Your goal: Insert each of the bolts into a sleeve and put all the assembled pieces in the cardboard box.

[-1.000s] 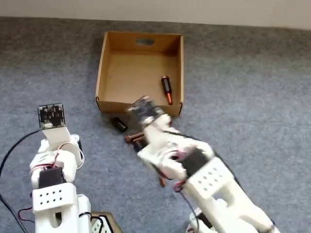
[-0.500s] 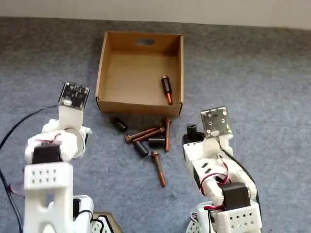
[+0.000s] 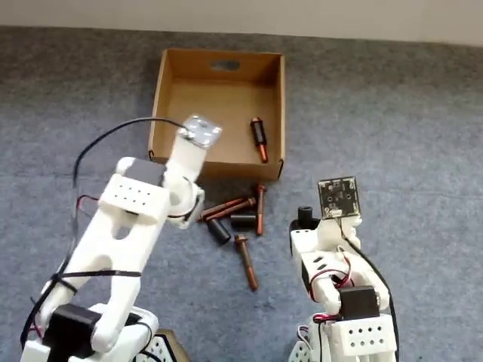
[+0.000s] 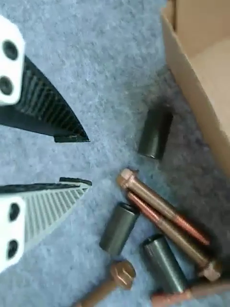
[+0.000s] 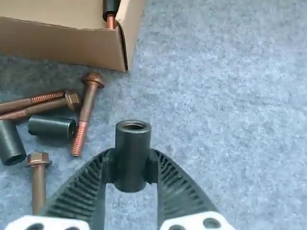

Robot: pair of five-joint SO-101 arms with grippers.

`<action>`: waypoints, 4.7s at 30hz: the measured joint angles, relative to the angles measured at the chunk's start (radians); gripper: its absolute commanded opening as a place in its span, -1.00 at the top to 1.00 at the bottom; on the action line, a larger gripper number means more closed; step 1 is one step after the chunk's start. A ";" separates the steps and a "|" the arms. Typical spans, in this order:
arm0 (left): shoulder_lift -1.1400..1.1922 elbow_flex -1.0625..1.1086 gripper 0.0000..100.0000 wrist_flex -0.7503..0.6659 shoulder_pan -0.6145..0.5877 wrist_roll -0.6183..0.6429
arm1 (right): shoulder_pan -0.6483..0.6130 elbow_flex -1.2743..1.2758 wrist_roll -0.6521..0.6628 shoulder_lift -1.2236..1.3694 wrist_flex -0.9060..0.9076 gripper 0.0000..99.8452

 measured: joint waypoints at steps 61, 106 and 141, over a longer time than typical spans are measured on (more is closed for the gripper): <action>0.282 0.015 0.70 -0.273 0.015 0.123 | -0.002 0.011 -0.006 0.000 -0.003 0.99; 0.330 0.014 0.98 -0.201 -0.009 -0.250 | -0.002 0.011 -0.006 0.000 -0.003 0.99; 0.014 0.206 0.66 -0.058 -0.229 -0.744 | -0.002 0.011 -0.006 0.000 -0.003 0.99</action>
